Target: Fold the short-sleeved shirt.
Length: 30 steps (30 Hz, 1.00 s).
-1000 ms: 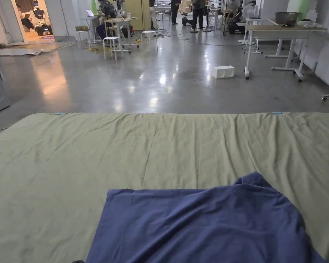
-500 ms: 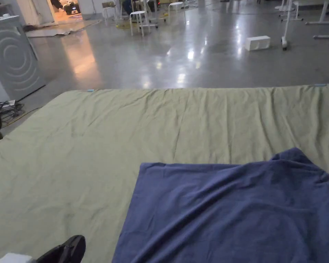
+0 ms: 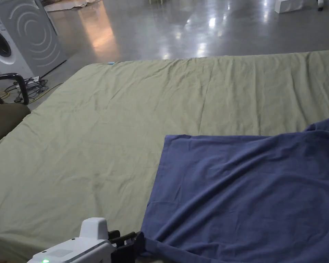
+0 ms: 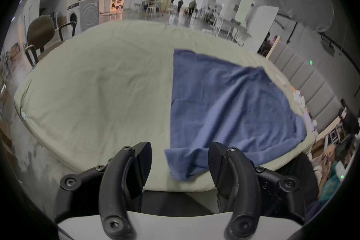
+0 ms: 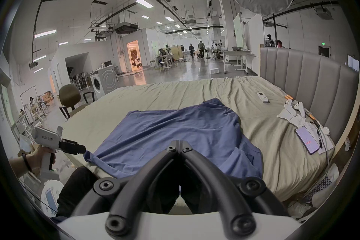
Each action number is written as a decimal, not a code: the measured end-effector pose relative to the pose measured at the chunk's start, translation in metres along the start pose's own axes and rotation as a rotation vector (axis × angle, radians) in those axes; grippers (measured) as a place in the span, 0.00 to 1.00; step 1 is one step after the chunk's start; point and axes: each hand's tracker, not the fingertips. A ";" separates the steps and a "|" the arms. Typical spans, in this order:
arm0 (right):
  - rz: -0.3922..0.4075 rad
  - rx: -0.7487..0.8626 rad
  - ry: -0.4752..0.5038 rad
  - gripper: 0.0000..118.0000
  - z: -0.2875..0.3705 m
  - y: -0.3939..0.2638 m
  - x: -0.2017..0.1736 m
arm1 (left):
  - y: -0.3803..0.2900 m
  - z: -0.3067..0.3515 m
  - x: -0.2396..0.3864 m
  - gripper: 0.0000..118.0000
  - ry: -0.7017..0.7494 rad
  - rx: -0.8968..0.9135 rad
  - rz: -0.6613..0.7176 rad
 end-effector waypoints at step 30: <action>-0.206 -0.116 -0.250 0.56 -0.004 -0.015 0.085 | -0.011 -0.066 0.050 0.11 0.082 -0.269 -0.389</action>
